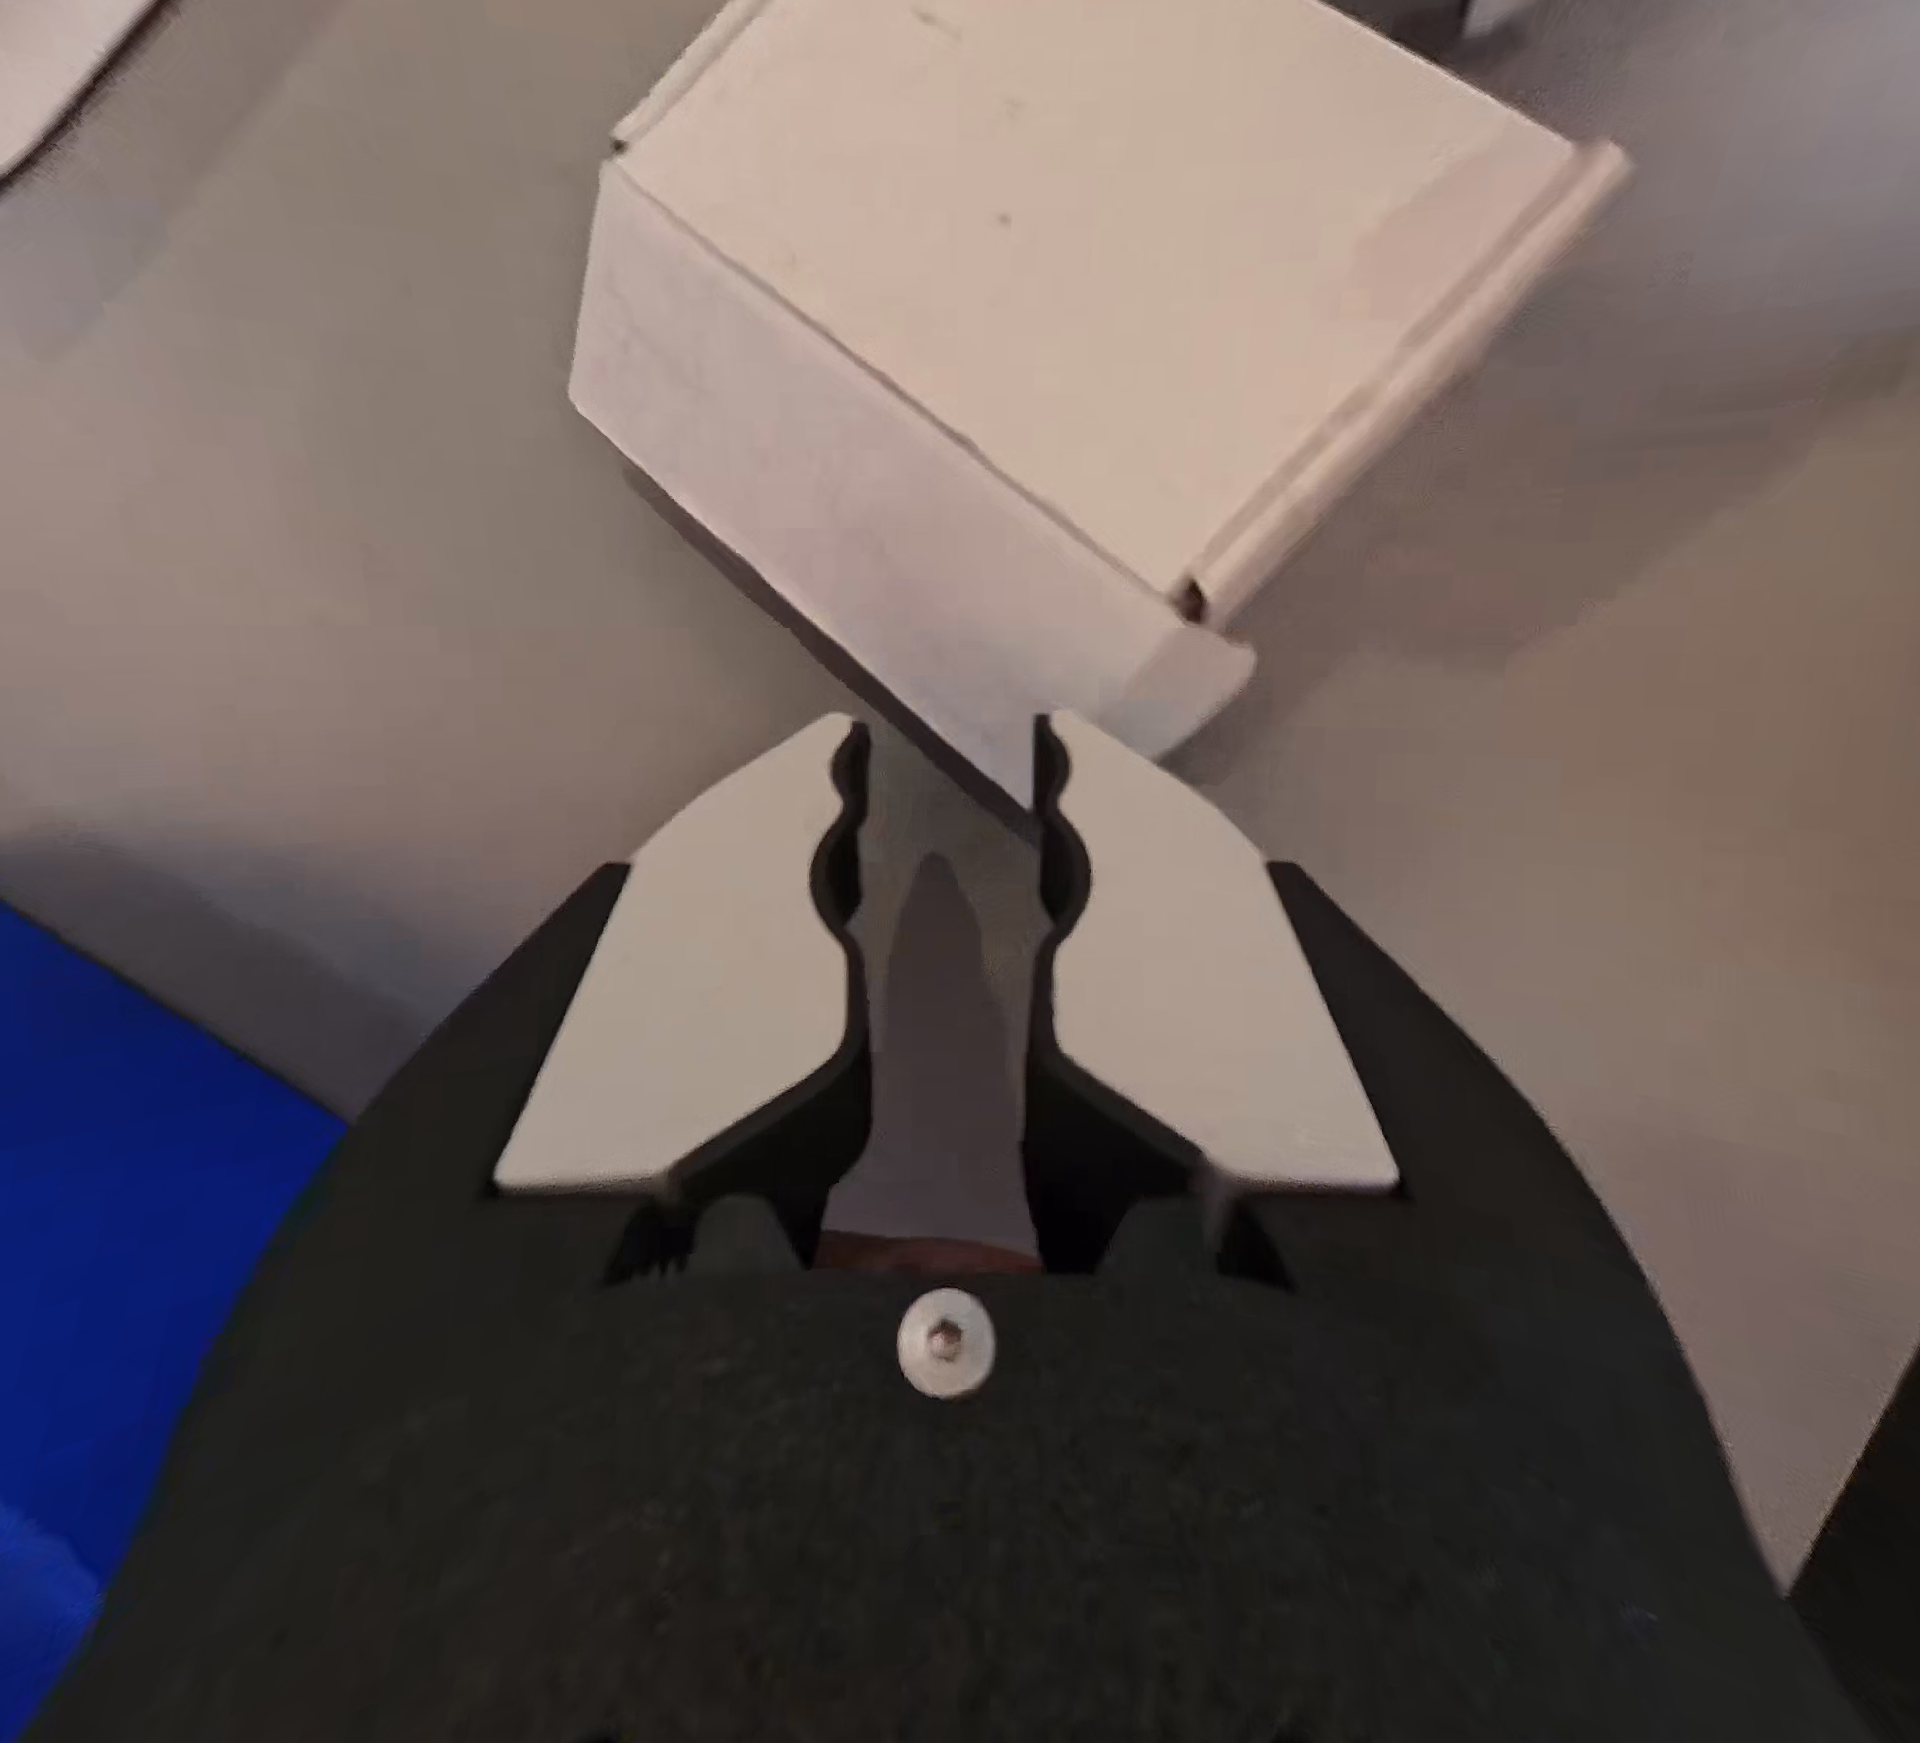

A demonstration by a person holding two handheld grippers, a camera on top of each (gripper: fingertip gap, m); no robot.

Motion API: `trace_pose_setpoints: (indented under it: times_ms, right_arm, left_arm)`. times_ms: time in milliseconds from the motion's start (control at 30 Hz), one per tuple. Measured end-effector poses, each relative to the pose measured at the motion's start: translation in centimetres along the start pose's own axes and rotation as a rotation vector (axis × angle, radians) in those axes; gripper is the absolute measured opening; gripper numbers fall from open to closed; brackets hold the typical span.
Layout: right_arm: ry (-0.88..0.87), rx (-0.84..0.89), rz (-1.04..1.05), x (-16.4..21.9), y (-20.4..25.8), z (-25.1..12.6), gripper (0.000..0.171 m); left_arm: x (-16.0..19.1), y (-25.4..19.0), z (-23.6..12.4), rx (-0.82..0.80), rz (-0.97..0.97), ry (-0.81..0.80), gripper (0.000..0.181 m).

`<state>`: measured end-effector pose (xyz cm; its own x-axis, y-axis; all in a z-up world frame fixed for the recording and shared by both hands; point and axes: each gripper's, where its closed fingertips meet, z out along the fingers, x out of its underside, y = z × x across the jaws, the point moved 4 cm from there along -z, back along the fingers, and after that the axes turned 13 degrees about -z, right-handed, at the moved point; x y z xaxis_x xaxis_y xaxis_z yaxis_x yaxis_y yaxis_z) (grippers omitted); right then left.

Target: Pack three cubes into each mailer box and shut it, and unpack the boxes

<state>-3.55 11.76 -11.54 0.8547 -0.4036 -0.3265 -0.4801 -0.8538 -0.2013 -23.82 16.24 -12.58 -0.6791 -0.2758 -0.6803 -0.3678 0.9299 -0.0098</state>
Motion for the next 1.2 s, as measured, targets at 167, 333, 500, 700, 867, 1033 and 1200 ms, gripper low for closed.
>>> trace_pose_setpoints:
  times_ms: [167, 333, 500, 700, 867, 1033, 1200]
  right_arm:
    - [-0.340, -0.021, 0.215, -2.9, 4.4, -1.0, 0.068]
    - [-0.328, 0.081, 0.272, -2.0, 5.1, 2.0, 0.078]
    - [-0.300, 0.162, 0.236, -0.5, 4.7, 2.8, 0.078]
    - [-0.346, 0.494, 0.158, -0.5, 3.9, -1.2, 0.085]
    - [-0.299, 0.686, -0.102, -3.4, 6.9, -1.2, 0.082]
    - [-0.166, 0.699, -0.227, -2.9, 7.8, 1.2, 0.076]
    - [-0.347, 0.519, -0.063, -2.9, 7.7, 0.2, 0.052]
  left_arm:
    - [3.1, -2.5, 1.2, 0.100, -0.074, 0.044, 0.034]
    - [2.3, -3.9, 1.3, 0.219, -0.176, -0.006, 0.036]
    - [-1.3, -6.2, -1.9, 0.319, -0.136, -0.197, 0.028]
    - [-4.1, -8.7, -2.5, 0.343, -0.071, -0.284, 0.028]
    - [-5.0, -9.7, -1.7, 0.344, -0.052, -0.278, 0.028]
    - [-2.2, -6.3, -1.3, 0.185, -0.124, -0.158, 0.036]
    - [0.1, -4.4, 0.5, 0.286, -0.381, -0.060, 0.042]
